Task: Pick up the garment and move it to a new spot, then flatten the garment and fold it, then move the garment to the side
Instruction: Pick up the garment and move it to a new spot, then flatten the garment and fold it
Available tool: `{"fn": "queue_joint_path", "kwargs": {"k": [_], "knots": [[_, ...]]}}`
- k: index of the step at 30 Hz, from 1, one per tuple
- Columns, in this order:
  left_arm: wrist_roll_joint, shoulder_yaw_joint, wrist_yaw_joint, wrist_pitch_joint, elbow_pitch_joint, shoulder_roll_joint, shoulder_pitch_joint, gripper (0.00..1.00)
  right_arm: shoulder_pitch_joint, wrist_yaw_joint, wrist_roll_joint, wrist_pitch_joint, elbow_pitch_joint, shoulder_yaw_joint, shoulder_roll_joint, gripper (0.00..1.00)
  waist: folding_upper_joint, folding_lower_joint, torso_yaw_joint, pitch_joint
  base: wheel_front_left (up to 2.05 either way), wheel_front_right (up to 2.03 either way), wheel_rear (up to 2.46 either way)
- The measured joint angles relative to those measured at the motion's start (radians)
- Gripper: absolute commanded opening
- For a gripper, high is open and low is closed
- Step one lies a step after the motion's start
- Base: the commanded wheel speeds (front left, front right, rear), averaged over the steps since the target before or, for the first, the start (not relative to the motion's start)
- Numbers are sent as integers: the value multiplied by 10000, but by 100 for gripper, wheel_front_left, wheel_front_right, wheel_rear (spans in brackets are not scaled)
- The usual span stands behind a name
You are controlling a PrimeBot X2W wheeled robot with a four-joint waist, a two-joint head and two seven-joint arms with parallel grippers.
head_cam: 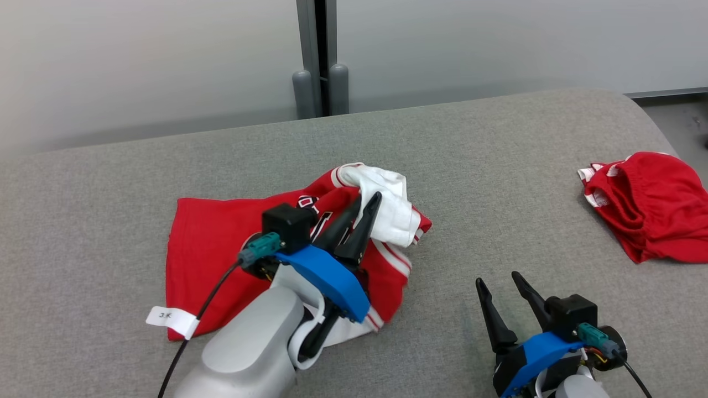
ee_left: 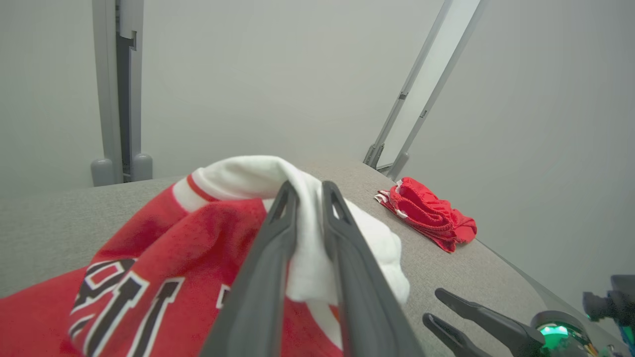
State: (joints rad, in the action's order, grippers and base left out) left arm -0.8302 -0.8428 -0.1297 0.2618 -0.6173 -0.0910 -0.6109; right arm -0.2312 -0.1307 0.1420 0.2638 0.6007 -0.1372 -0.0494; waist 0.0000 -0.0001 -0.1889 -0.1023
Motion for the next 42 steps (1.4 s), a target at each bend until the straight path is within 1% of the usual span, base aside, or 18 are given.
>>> {"fn": "queue_joint_path", "kwargs": {"k": [5,8,10,14,18,23,25,28,31,39,42], "knots": [[654,880,0,0,-389,46,292,100,24,0,75,0,-46,92,0,100,0,1,160,61,0,0,0],[1183,1620,29,2,-384,-90,750,100,120,-2,107,0,-54,102,4,100,0,1,368,183,0,0,0],[1599,2205,128,4,-255,-219,1127,100,149,0,111,0,-67,136,2,100,0,0,544,283,0,0,0],[2408,3313,280,12,128,-401,2296,100,355,0,123,0,-61,201,6,100,0,1,890,553,0,0,0],[3037,4562,309,12,673,-382,3682,100,588,-2,190,0,-27,232,6,100,0,0,1137,851,0,0,0],[3831,5827,178,10,1521,-165,5218,100,877,0,286,0,2,286,2,100,0,0,1432,1062,0,0,0],[4130,6163,146,10,1664,-31,5720,100,1013,0,320,0,29,276,4,100,0,0,1534,1129,0,0,0],[4479,6491,67,10,1716,113,6276,100,1201,0,399,0,67,251,2,100,0,0,1702,1196,0,0,0],[4736,6684,58,10,1722,247,6469,100,1244,0,458,0,88,198,4,100,0,0,1874,1207,0,0,0],[4899,6520,40,10,1716,359,6481,100,1175,0,477,0,238,125,2,100,0,1,2230,1089,0,0,0],[4878,6337,38,10,1722,378,6391,100,1081,0,589,-2,545,59,2,100,0,1,2358,997,0,0,0]]}}
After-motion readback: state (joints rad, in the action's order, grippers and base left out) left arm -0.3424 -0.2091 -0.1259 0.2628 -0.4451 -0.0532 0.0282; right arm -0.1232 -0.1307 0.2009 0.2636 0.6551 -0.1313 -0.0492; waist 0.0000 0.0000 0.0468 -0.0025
